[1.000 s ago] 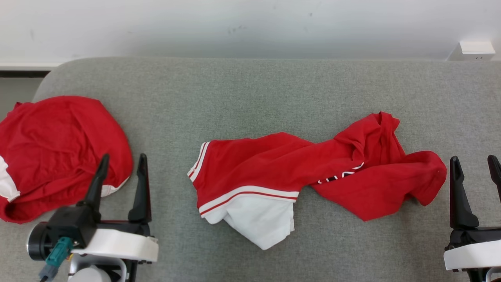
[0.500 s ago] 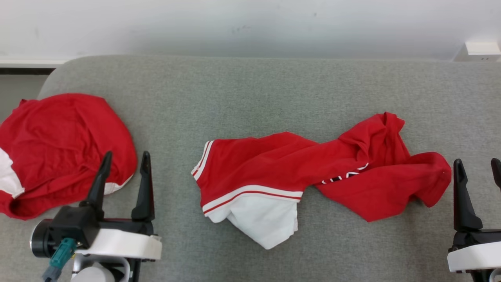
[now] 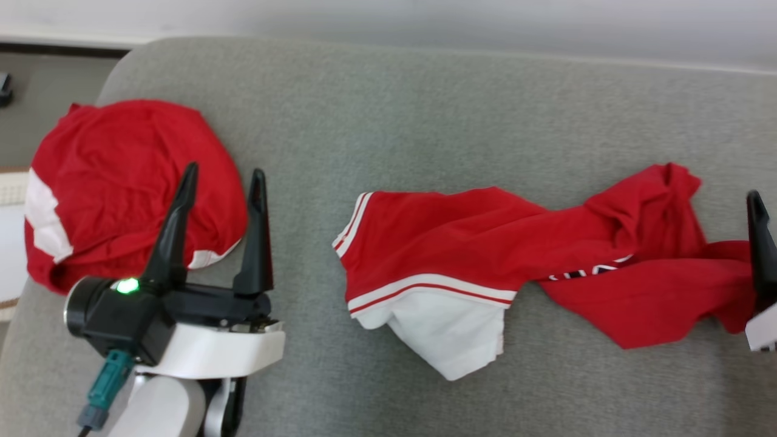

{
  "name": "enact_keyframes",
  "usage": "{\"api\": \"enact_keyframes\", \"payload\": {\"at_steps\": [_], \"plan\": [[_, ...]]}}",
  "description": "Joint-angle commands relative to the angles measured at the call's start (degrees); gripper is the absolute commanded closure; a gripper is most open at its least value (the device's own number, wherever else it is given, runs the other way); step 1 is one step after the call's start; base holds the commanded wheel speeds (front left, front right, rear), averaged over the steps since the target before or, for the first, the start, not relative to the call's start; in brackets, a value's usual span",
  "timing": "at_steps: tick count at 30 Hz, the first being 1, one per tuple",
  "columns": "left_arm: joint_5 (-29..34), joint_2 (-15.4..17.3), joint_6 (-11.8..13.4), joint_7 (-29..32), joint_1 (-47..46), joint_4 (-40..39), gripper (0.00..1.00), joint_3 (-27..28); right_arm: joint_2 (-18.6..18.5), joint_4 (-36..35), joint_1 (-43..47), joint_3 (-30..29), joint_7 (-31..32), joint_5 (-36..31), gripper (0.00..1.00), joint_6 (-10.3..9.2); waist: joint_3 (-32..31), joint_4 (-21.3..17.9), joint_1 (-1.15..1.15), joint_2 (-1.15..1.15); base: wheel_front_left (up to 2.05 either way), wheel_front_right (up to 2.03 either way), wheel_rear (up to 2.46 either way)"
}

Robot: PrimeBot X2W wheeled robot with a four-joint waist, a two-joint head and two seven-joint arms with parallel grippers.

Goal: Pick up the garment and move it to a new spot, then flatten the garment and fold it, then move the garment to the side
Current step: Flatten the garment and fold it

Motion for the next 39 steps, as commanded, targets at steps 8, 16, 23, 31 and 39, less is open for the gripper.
{"api": "enact_keyframes", "payload": {"at_steps": [8,16,23,31,39], "plan": [[4.74,-4.51,-4.66,-0.01,-2.52,0.24,0.0,1.87,-7.65,17.15,-12.12,11.11,3.48,5.35,0.0,-0.13,3.97,3.94,0.0,0.0,0.0,0.0,0.0],[6.19,-7.6,-7.38,-0.01,-2.48,1.83,0.0,3.64,-10.36,24.23,-16.35,19.42,5.72,10.61,1.0,-0.13,4.1,4.38,0.0,0.0,0.0,0.0,0.0],[7.63,-9.03,-9.13,-0.01,-0.71,2.93,0.0,6.16,-12.65,20.05,-17.81,22.77,1.07,14.1,1.0,-0.13,2.88,2.78,0.0,0.0,0.0,0.0,0.0],[8.4,-9.93,-10.36,-0.01,1.58,3.34,0.0,8.78,-11.84,7.86,-8.79,19.43,-5.9,9.3,1.0,-0.14,0.92,0.21,0.0,0.0,0.0,0.0,0.0],[8.27,-10.6,-10.87,-0.02,4.22,5.06,0.0,11.03,-3.97,-1.07,11.28,15.43,-5.93,2.34,1.0,-0.13,-1.13,-1.78,0.0,0.0,0.0,0.0,0.0]]}}
